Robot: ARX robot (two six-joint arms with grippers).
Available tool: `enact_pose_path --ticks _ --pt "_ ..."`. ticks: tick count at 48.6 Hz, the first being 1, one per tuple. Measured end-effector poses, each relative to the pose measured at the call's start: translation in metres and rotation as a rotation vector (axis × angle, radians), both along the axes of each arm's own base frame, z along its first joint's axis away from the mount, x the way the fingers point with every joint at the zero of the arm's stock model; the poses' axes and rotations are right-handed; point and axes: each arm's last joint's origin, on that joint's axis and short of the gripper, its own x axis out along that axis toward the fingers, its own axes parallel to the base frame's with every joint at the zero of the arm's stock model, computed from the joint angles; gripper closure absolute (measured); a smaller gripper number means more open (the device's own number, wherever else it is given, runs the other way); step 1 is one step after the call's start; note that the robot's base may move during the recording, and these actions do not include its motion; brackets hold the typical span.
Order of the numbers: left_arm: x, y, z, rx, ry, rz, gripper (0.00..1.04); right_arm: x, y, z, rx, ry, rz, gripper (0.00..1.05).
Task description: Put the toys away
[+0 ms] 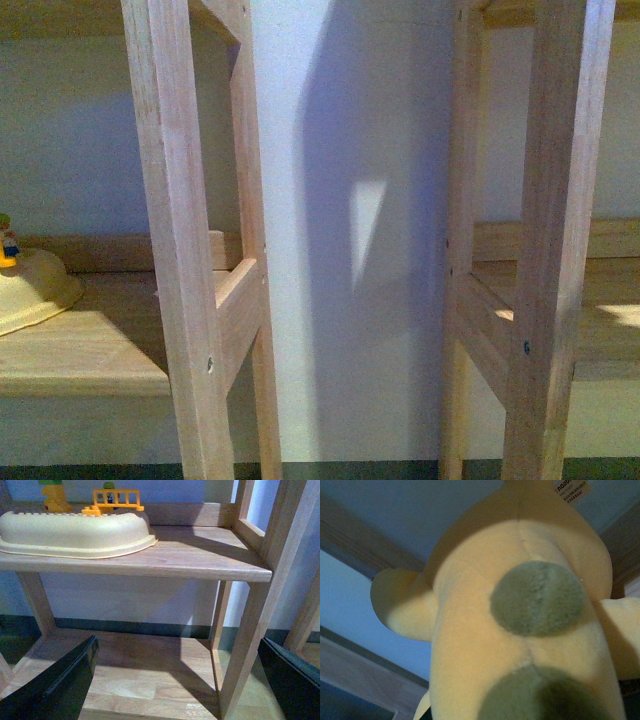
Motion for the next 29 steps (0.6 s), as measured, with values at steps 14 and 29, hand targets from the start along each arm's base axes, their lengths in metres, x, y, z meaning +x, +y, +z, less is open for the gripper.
enact_pose_path --ticks 14,29 --pt "0.0000 0.0000 0.0000 0.000 0.000 0.000 0.06 0.0064 0.0108 -0.0017 0.003 0.005 0.042 0.56" --pt "0.0000 0.0000 0.0000 0.000 0.000 0.000 0.06 0.0047 0.0106 0.0013 -0.028 -0.019 0.022 0.08"
